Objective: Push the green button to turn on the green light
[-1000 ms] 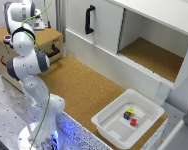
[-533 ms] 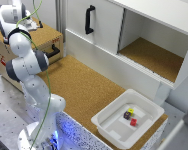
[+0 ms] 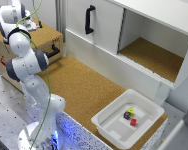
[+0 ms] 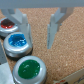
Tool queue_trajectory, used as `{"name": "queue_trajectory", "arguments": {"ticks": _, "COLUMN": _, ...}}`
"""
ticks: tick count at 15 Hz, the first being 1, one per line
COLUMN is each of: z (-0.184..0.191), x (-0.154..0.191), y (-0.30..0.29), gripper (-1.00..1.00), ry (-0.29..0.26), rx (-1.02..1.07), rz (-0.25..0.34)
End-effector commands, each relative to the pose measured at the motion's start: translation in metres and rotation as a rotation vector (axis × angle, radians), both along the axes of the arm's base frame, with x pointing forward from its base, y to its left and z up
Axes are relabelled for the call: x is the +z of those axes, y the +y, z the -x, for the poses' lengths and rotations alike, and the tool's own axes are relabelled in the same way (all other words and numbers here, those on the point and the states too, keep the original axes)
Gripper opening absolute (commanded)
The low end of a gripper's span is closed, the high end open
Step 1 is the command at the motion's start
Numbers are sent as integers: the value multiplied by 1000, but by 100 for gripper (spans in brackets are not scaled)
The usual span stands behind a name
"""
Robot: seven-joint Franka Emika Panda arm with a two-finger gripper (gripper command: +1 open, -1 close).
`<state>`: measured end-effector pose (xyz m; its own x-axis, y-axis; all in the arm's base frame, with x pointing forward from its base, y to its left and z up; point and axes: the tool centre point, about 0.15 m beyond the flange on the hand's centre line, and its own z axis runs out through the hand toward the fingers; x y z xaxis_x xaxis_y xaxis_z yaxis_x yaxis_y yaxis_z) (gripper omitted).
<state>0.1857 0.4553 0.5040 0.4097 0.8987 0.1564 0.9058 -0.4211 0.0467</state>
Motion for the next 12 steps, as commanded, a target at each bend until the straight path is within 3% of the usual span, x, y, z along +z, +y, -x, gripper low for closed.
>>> {"name": "queue_trajectory", "arguments": {"ticks": 1, "z": 23, "x": -17, "y": 15, "gripper": -100, "ry": 7, "rx": 26, "rz": 147}}
{"name": "queue_trajectory", "arguments": {"ticks": 9, "z": 27, "x": -57, "y": -13, "gripper": -100, "ry": 71, "rx": -76, "rz": 129}}
{"name": "queue_trajectory", "arguments": {"ticks": 12, "z": 28, "x": -85, "y": -10, "gripper": -100, "ry": 84, "rx": -79, "rz": 157}}
